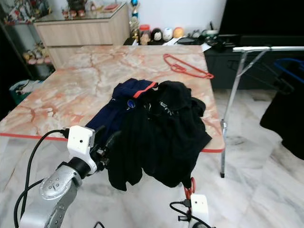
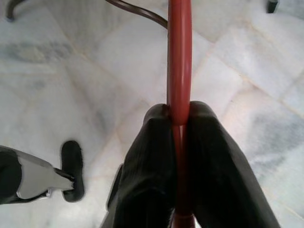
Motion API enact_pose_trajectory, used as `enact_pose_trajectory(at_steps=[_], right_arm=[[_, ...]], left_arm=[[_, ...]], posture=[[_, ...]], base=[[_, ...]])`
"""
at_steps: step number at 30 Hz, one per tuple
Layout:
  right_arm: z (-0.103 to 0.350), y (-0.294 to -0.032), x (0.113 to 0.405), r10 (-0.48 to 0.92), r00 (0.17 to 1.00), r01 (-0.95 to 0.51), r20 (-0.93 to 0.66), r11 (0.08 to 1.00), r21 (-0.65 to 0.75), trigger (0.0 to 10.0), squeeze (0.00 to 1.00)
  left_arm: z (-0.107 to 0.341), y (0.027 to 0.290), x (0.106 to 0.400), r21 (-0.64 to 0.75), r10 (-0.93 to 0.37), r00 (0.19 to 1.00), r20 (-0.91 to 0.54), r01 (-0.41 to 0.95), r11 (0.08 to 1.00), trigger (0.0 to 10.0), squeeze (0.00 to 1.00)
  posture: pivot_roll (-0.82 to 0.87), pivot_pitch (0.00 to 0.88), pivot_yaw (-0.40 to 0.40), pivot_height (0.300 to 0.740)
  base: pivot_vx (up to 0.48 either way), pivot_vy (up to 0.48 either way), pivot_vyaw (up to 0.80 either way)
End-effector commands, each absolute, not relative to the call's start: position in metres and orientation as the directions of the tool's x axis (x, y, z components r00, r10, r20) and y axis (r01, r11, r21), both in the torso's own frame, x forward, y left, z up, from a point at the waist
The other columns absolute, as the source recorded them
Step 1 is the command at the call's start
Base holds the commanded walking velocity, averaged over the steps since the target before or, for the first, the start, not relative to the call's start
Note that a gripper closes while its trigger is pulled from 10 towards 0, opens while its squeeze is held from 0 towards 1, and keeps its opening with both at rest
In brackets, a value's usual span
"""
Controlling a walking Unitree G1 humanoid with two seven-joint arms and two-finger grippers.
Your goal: Hang hanger
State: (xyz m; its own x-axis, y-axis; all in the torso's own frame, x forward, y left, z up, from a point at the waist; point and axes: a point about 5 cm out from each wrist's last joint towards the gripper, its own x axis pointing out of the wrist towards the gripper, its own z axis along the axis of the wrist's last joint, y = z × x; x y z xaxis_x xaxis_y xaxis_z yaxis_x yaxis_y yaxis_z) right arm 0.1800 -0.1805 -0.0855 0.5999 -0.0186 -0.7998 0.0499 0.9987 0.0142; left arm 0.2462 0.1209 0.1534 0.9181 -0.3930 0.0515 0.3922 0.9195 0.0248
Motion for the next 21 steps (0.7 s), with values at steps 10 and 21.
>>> enact_pose_trajectory(at_steps=[10, 21], right_arm=[[-0.0857, -0.1714, 0.1815, 0.009, 0.599, 0.048, -0.801, 0.998, 0.048, 10.0, 0.00], [-0.0851, -0.1725, 0.1829, 0.008, 0.600, 0.044, -0.800, 0.998, 0.044, 10.0, 0.00]], left_arm=[[0.1536, 0.1268, 0.2464, 0.033, -0.367, 0.929, 0.053, 0.365, 0.930, 10.0, 0.00], [0.1525, 0.1303, 0.2477, 0.035, -0.349, 0.936, 0.051, 0.348, 0.937, 10.0, 0.00]], posture=[[0.04, 0.000, 0.006, 0.716], [0.04, 0.000, -0.001, 0.716]], base=[[-0.085, 0.000, 0.00], [-0.129, 0.000, 0.00]])
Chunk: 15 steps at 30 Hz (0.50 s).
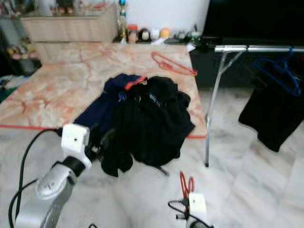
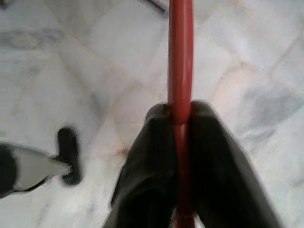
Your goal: Hang hanger
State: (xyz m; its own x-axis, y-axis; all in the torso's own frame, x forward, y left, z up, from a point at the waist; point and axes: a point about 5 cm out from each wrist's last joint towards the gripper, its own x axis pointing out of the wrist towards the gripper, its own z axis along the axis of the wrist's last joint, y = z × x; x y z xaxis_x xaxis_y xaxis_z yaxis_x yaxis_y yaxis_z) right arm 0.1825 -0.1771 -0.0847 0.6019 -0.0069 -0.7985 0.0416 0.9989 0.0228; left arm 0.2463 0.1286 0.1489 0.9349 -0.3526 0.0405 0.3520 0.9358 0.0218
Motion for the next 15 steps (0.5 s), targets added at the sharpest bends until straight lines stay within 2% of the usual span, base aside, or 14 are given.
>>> enact_pose_trajectory(at_steps=[1, 5, 15], right_arm=[[-0.0850, -0.1725, 0.1830, 0.008, 0.600, 0.045, -0.800, 0.998, 0.044, 10.0, 0.00], [-0.0849, -0.1723, 0.1832, 0.009, 0.601, 0.046, -0.799, 0.998, 0.046, 10.0, 0.00], [-0.0847, -0.1724, 0.1837, 0.010, 0.601, 0.044, -0.799, 0.998, 0.046, 10.0, 0.00]], left_arm=[[0.1526, 0.1306, 0.2478, 0.036, -0.348, 0.936, 0.051, 0.347, 0.937, 10.0, 0.00], [0.1528, 0.1313, 0.2481, 0.038, -0.345, 0.937, 0.052, 0.343, 0.939, 10.0, 0.00], [0.1532, 0.1322, 0.2483, 0.041, -0.339, 0.939, 0.054, 0.337, 0.940, 10.0, 0.00]], posture=[[0.04, 0.000, 0.000, 0.716], [0.04, 0.000, 0.000, 0.716], [0.04, 0.000, -0.003, 0.716]], base=[[0.000, 0.000, 0.00], [-0.142, 0.000, 0.00], [0.000, 0.000, 0.00]])
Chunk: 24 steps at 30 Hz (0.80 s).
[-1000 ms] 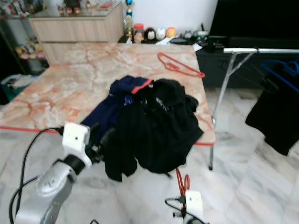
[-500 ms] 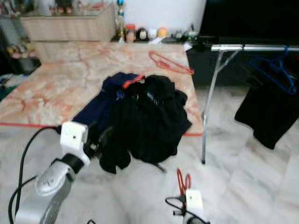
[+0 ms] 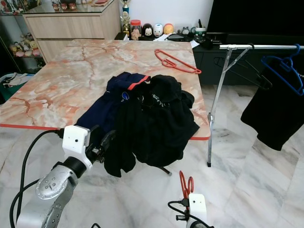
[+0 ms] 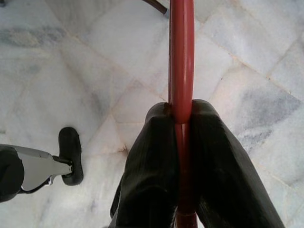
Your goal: Hang hanger
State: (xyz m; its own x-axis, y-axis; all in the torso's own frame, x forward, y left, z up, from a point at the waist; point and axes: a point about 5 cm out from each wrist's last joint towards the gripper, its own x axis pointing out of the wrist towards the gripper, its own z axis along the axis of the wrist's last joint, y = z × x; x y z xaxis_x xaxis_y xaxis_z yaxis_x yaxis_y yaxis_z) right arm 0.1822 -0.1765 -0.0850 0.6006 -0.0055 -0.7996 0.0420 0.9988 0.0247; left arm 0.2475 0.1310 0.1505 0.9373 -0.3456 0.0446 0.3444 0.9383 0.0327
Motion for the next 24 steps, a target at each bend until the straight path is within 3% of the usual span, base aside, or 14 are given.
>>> enact_pose_trajectory(at_steps=[1, 24], right_arm=[[-0.0846, -0.1725, 0.1839, 0.010, 0.602, 0.044, -0.799, 0.998, 0.046, 10.0, 0.00], [-0.0847, -0.1718, 0.1838, 0.011, 0.602, 0.046, -0.798, 0.998, 0.048, 10.0, 0.00]], left_arm=[[0.1535, 0.1327, 0.2483, 0.040, -0.337, 0.940, 0.055, 0.335, 0.941, 10.0, 0.00], [0.1537, 0.1322, 0.2483, 0.043, -0.343, 0.938, 0.053, 0.341, 0.939, 10.0, 0.00]], posture=[[0.03, 0.000, -0.003, 0.716], [0.04, 0.000, 0.002, 0.716]], base=[[0.000, 0.000, 0.00], [0.000, 0.000, 0.00]])
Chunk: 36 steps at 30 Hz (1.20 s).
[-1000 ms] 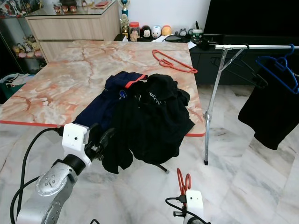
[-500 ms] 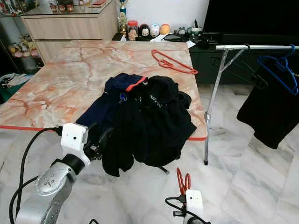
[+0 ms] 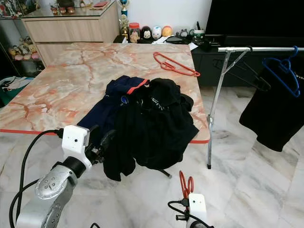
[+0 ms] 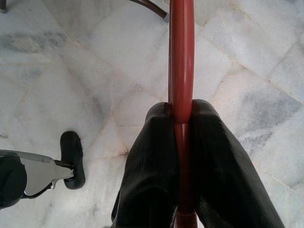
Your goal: Hang hanger
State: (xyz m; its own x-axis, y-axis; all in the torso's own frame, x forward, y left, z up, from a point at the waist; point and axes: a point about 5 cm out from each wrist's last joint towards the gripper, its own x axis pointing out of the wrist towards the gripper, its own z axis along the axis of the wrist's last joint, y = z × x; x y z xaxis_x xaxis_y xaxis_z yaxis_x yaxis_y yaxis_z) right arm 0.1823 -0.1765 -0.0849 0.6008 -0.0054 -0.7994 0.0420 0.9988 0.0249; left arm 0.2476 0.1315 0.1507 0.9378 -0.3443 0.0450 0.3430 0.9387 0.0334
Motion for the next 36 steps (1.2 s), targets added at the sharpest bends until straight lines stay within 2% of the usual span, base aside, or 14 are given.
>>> enact_pose_trajectory(at_steps=[1, 10, 36], right_arm=[[-0.0847, -0.1718, 0.1838, 0.011, 0.602, 0.046, -0.798, 0.998, 0.048, 10.0, 0.00], [-0.0849, -0.1716, 0.1833, 0.013, 0.601, 0.043, -0.799, 0.998, 0.048, 10.0, 0.00], [-0.0842, -0.1721, 0.1848, 0.009, 0.604, 0.049, -0.797, 0.998, 0.049, 10.0, 0.00]], left_arm=[[0.1538, 0.1321, 0.2485, 0.043, -0.344, 0.937, 0.053, 0.342, 0.939, 10.0, 0.00], [0.1536, 0.1318, 0.2483, 0.041, -0.346, 0.937, 0.053, 0.344, 0.938, 10.0, 0.00], [0.1543, 0.1321, 0.2494, 0.039, -0.339, 0.939, 0.052, 0.337, 0.941, 10.0, 0.00]], posture=[[0.04, 0.000, 0.002, 0.716], [0.04, 0.000, 0.001, 0.716], [0.04, 0.000, 0.000, 0.716]], base=[[0.000, 0.000, 0.00], [-0.134, 0.000, 0.00], [-0.285, 0.000, 0.00]])
